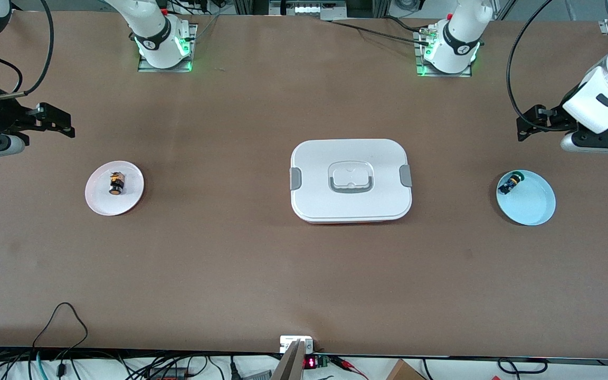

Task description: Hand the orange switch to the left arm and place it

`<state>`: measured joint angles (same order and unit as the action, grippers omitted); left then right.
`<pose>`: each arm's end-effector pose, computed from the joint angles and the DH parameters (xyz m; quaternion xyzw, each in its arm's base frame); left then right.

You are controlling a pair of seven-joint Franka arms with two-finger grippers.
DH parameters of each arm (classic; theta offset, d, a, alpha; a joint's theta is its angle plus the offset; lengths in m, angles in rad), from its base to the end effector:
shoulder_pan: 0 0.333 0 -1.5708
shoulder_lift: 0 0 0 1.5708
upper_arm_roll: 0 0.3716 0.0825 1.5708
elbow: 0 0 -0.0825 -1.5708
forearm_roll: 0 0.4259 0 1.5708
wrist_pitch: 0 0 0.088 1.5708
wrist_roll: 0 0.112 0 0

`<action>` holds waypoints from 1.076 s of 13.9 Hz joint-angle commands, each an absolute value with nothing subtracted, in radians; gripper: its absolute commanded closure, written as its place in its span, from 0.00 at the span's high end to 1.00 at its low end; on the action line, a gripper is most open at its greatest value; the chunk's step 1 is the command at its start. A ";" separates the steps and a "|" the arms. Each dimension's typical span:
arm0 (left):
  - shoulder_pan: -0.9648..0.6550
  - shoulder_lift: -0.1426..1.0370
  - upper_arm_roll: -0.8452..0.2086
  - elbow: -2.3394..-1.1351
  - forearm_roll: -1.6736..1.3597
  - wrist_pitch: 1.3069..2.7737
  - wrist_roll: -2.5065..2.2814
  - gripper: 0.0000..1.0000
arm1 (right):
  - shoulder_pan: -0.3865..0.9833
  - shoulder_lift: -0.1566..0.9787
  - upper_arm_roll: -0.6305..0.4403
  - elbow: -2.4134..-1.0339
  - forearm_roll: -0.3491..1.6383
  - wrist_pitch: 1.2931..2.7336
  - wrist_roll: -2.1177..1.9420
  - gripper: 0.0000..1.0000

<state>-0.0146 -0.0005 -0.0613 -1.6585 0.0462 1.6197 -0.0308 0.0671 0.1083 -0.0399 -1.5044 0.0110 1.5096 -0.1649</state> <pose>0.5961 -0.0404 0.6346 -0.9993 0.0241 0.0179 0.0241 0.6268 0.0198 0.6377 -0.9941 -0.0958 0.0511 0.0069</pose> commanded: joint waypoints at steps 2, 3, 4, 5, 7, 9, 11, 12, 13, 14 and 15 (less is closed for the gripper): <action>-0.012 0.015 -0.058 -1.624 0.043 1.595 -0.028 1.00 | 0.066 0.112 -0.037 -1.486 0.017 1.503 -0.181 1.00; -0.014 0.017 -0.058 -1.624 0.043 1.597 -0.028 1.00 | 0.063 0.110 -0.038 -1.486 0.021 1.502 -0.181 1.00; -0.014 0.017 -0.058 -1.624 0.043 1.597 -0.028 1.00 | 0.061 0.112 -0.040 -1.486 0.023 1.502 -0.181 1.00; -0.014 0.017 -0.058 -1.624 0.043 1.597 -0.028 1.00 | 0.061 0.112 -0.040 -1.486 0.025 1.502 -0.181 1.00; -0.012 0.017 -0.058 -1.624 0.043 1.597 -0.028 1.00 | 0.064 0.110 -0.038 -1.486 0.021 1.502 -0.181 1.00; -0.012 0.017 -0.058 -1.624 0.043 1.595 -0.028 1.00 | 0.061 0.107 -0.041 -1.486 0.023 1.500 -0.181 1.00; -0.012 0.017 -0.058 -1.624 0.043 1.595 -0.028 1.00 | 0.058 0.110 -0.043 -1.476 0.021 1.505 -0.178 1.00; -0.012 0.015 -0.058 -1.624 0.043 1.595 -0.028 1.00 | 0.058 0.110 -0.043 -1.473 0.021 1.505 -0.178 1.00; -0.012 0.017 -0.058 -1.624 0.043 1.595 -0.028 1.00 | 0.055 0.110 -0.044 -1.471 0.023 1.506 -0.178 1.00; -0.012 0.017 -0.058 -1.624 0.043 1.595 -0.028 1.00 | 0.054 0.113 -0.044 -1.468 0.023 1.508 -0.179 1.00; -0.014 0.015 -0.058 -1.624 0.043 1.595 -0.028 1.00 | 0.055 0.123 -0.041 -1.463 0.023 1.514 -0.181 1.00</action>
